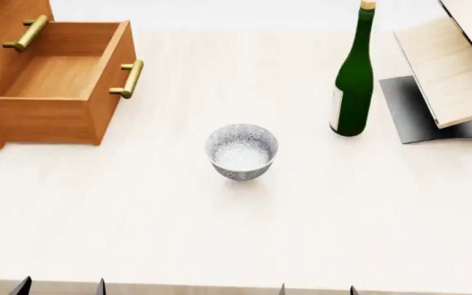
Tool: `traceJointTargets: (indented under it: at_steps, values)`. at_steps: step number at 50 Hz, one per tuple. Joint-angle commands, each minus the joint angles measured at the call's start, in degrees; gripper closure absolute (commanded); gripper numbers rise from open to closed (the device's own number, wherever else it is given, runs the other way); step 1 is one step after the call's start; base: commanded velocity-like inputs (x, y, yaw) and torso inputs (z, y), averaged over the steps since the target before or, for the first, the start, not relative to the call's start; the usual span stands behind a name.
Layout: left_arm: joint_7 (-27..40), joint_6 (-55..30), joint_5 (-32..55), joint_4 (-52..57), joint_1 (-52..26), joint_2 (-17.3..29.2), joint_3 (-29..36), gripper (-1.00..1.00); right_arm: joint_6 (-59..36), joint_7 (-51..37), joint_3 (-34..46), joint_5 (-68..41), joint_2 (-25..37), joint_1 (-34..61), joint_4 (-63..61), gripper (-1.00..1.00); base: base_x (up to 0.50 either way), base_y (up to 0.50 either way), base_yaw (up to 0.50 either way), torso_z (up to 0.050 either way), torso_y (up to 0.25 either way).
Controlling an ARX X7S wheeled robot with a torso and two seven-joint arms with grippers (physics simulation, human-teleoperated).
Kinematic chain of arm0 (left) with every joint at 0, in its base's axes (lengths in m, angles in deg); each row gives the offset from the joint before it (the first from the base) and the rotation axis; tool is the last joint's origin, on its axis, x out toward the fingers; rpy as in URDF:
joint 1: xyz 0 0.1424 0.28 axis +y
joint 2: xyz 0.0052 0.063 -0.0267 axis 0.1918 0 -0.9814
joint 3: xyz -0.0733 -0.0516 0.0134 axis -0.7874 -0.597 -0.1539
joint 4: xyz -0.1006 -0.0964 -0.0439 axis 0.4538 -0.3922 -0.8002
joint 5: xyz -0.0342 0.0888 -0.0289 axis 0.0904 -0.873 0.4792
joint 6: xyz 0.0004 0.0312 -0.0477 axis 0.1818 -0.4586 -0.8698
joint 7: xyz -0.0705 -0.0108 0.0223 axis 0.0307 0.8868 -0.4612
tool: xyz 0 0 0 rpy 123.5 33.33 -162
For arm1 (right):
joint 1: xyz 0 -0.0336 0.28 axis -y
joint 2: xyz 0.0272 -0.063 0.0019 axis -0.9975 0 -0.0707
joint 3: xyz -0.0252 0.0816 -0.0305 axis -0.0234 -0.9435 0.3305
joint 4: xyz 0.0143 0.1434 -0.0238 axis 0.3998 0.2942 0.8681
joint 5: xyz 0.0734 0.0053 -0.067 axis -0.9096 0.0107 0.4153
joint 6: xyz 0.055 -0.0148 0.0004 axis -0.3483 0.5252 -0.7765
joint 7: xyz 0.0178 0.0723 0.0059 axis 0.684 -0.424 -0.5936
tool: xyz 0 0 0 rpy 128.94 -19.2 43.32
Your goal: Put the bowl in the bottom drawer of the cabinet and close it.
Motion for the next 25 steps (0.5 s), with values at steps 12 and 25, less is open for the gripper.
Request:
traceJointTargets:
  at_steps: [12,25]
  values:
    - [3.5,-0.3,2.6,0.2,-0.2,2.7,3.1,-1.0,-0.7,-3.4,3.5,-1.7,2.8,0.2,-0.1,-1.0,0.0,0.0,0.0,0.0,0.0]
    - [5.5,-6.7,8.1,23.9,11.4,5.0,2.2,-1.0,-15.0,-5.5,2.5,-7.3,3.8,0.6,-12.0,-1.0,0.0,0.0,0.0,0.0,0.0]
